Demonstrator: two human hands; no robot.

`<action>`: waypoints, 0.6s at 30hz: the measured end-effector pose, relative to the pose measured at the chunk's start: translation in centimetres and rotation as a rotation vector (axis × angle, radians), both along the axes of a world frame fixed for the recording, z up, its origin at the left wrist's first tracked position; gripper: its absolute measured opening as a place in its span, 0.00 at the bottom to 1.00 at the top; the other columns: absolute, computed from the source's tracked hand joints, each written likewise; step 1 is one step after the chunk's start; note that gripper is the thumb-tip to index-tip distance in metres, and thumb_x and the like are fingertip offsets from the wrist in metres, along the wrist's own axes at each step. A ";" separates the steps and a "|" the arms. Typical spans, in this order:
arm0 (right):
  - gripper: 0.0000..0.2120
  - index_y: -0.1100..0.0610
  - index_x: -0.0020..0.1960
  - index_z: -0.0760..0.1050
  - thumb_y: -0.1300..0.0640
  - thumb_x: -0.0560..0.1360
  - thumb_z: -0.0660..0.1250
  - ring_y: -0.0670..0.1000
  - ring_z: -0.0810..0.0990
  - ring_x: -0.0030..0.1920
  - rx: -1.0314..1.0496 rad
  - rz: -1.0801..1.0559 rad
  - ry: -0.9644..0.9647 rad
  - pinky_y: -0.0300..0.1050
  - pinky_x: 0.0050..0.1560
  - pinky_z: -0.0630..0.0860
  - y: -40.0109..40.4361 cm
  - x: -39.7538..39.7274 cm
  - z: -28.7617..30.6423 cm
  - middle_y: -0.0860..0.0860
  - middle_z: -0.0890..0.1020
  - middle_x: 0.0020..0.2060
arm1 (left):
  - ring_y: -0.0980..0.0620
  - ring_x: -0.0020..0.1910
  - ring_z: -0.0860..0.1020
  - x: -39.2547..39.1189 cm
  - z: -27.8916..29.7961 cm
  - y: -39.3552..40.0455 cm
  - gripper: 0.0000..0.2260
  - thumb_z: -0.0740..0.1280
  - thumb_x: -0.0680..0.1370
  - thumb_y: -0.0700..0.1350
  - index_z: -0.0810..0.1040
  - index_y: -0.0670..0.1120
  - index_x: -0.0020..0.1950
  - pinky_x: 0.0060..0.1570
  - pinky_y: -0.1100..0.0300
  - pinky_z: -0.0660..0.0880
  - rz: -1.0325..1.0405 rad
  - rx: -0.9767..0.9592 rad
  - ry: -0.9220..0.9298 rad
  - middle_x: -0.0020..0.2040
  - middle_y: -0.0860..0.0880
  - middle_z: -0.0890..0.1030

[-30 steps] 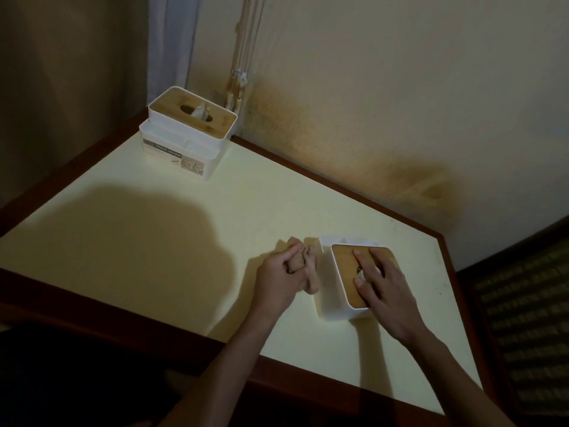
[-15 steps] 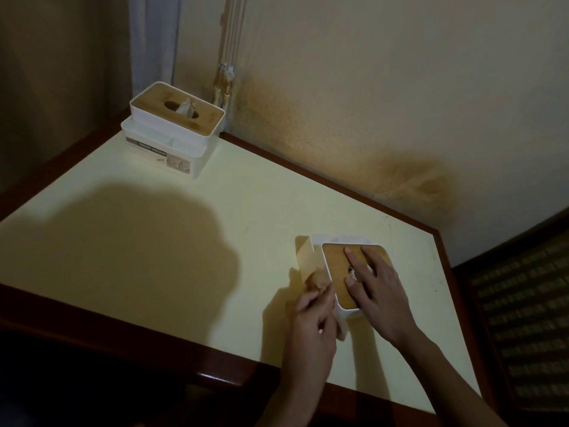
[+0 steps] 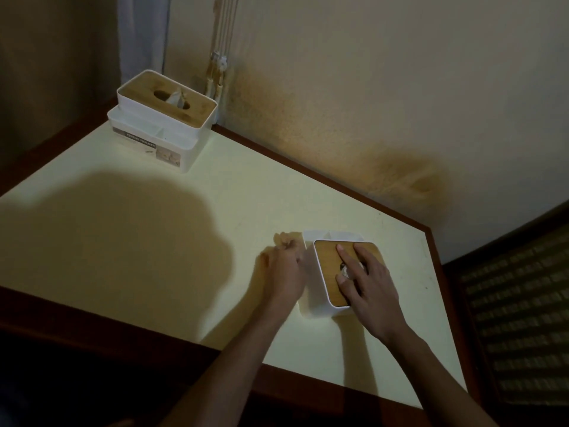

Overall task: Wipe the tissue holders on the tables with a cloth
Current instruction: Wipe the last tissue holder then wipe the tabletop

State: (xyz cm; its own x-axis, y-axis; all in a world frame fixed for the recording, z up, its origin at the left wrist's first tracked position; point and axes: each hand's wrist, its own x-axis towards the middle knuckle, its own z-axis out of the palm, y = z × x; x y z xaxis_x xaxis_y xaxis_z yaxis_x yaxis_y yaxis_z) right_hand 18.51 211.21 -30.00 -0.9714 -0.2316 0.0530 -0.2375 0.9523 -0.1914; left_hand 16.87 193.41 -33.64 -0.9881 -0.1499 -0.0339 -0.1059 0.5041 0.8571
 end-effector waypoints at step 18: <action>0.24 0.30 0.70 0.52 0.31 0.74 0.44 0.48 0.58 0.73 -0.029 -0.002 -0.042 0.52 0.71 0.58 0.2 -0.1 0.0 0.46 0.59 0.75 | 0.43 0.55 0.78 -3.4 -1.8 -1.0 0.12 0.57 0.78 0.40 0.77 0.45 0.56 0.56 0.53 0.68 -0.072 -0.246 0.038 0.52 0.44 0.82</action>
